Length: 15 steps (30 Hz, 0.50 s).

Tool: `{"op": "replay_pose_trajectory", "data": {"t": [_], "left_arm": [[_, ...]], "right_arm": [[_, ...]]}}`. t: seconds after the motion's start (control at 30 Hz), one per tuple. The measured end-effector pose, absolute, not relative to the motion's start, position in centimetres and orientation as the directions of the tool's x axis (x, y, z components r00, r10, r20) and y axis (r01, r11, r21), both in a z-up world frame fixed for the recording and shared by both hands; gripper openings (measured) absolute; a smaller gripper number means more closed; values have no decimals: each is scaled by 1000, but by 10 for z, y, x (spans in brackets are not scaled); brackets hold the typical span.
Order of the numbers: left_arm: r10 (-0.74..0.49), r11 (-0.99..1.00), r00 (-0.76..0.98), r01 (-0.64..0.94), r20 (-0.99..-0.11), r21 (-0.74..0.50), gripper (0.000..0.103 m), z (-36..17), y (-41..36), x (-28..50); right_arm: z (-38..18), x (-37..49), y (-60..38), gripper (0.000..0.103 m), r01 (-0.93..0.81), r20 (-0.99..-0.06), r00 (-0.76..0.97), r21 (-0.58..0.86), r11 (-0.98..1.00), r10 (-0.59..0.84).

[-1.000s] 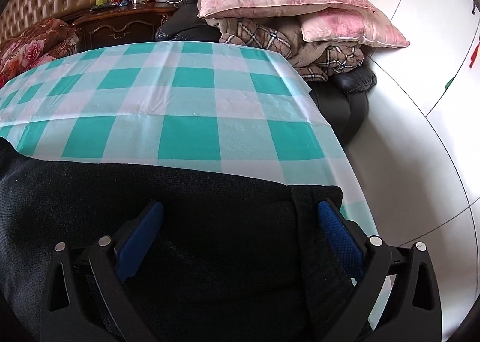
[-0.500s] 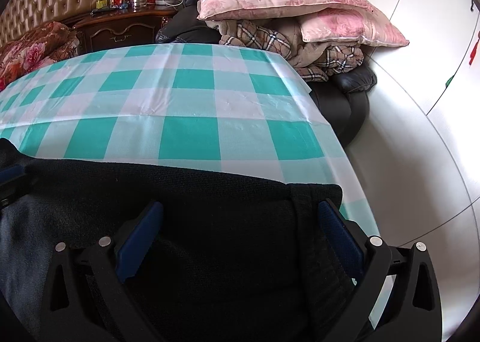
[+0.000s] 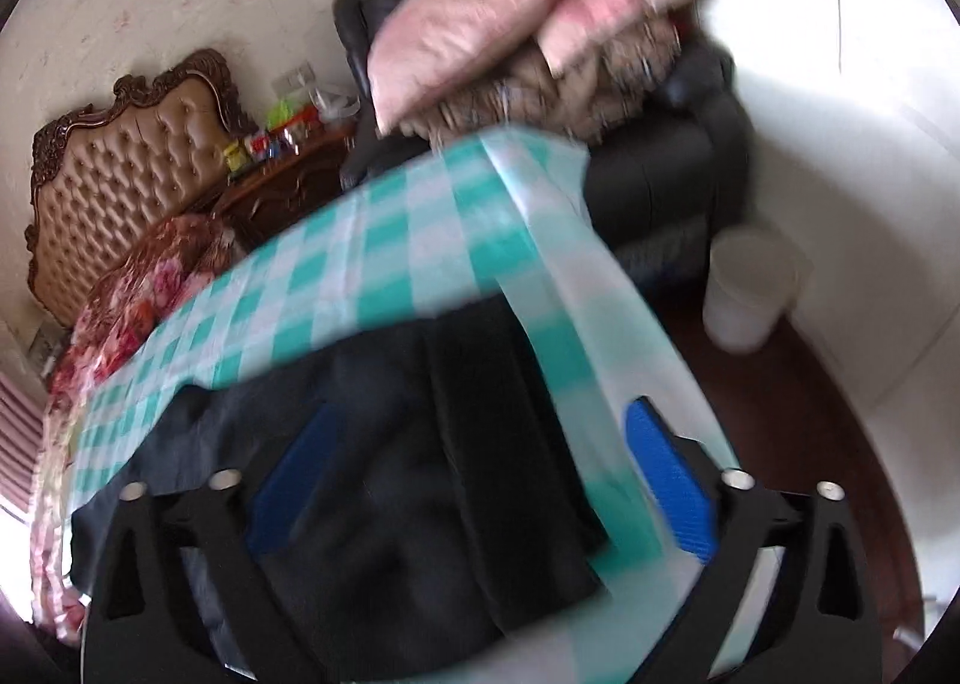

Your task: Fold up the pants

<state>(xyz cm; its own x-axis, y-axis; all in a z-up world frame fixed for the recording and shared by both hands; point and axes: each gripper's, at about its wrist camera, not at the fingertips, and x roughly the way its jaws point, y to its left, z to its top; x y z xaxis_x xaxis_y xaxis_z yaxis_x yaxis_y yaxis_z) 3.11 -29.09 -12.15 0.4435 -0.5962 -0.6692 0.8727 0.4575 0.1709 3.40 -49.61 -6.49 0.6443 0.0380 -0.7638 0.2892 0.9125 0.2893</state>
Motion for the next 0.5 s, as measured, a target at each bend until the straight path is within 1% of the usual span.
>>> {"op": "replay_pose_trajectory", "data": {"t": [0.03,0.07,0.1,0.13,0.17,0.2,0.23,0.3,0.33,0.37,0.4,0.43,0.47,0.5], "left_arm": [[-590,444,441,877,-676,185,56,-126,-294,30],[-580,419,434,885,-689,205,56,-133,-300,28],[-563,407,439,885,-700,228,54,-140,-305,27],[-543,401,446,882,-711,247,50,-146,-309,28],[-528,402,454,878,-718,259,36,-150,-311,29],[-516,416,474,867,-714,274,25,-153,-311,32],[-514,431,483,860,-709,273,22,-151,-311,35],[-536,448,455,867,-711,217,19,-146,-307,41],[-539,450,454,867,-709,213,18,-145,-306,42],[-538,449,457,866,-708,218,18,-145,-306,40],[-537,449,462,865,-706,224,17,-145,-306,38],[-538,449,466,864,-702,230,17,-145,-306,37],[-542,449,466,864,-700,227,14,-144,-306,36],[-547,453,466,863,-695,222,11,-142,-305,38]], "right_arm": [[-72,31,-500,82,286,-775,631,291,913,49],[-78,31,-503,77,287,-784,618,303,909,66],[-83,33,-505,69,285,-785,614,322,903,86],[-86,35,-506,68,274,-782,614,343,898,111],[-88,42,-503,67,241,-776,613,365,899,150],[-90,47,-501,66,216,-776,607,369,904,172],[-93,54,-498,64,197,-783,593,366,910,186],[-97,69,-492,59,177,-801,567,348,921,194],[-98,74,-490,59,167,-807,558,340,926,196],[-100,80,-489,54,162,-816,547,324,932,189],[-104,87,-488,40,167,-833,525,304,938,176],[-105,92,-489,32,181,-844,512,288,940,159],[-105,92,-491,16,192,-849,508,274,943,143],[-101,92,-492,10,189,-848,513,263,946,133]]}}
